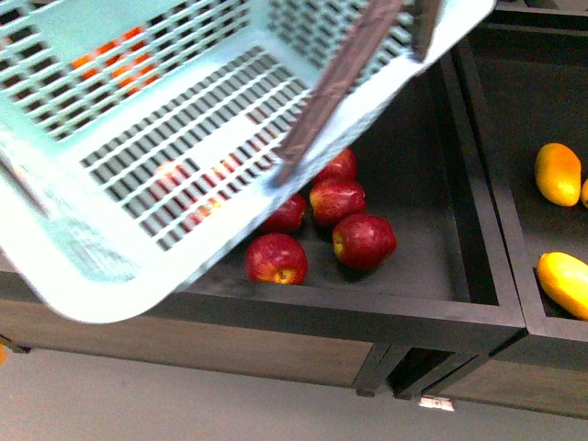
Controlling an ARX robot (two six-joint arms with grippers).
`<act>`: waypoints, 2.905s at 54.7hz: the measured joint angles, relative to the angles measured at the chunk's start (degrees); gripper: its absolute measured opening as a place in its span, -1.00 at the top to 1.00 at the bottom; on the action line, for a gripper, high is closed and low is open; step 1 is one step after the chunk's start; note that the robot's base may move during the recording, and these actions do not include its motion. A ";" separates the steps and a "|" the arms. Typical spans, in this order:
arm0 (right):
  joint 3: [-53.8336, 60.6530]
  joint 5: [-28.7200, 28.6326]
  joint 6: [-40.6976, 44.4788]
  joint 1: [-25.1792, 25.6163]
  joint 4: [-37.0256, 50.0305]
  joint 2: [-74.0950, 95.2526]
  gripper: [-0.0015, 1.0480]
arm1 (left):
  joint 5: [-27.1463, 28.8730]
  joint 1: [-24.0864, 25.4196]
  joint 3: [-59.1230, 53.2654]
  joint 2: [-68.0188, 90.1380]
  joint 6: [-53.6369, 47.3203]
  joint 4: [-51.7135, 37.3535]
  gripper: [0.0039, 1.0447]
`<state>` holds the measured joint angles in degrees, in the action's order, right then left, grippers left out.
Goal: Pick mango and avocado into basket
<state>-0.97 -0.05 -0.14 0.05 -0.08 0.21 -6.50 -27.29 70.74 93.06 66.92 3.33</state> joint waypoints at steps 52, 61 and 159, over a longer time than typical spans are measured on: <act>-13.92 -8.87 -7.56 20.09 -2.97 36.04 -0.83 | -4.90 -5.60 4.46 3.72 -7.43 3.43 0.64; -23.78 -4.68 -7.58 26.10 17.64 63.98 -0.83 | -4.87 -5.60 4.46 3.72 -7.52 3.43 0.64; -92.39 8.81 -19.91 24.70 7.06 154.27 -0.83 | -4.90 -5.60 4.46 3.72 -7.52 3.43 0.64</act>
<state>-93.36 8.75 -20.05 24.75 6.98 154.47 -11.40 -32.88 75.20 96.77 59.40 6.76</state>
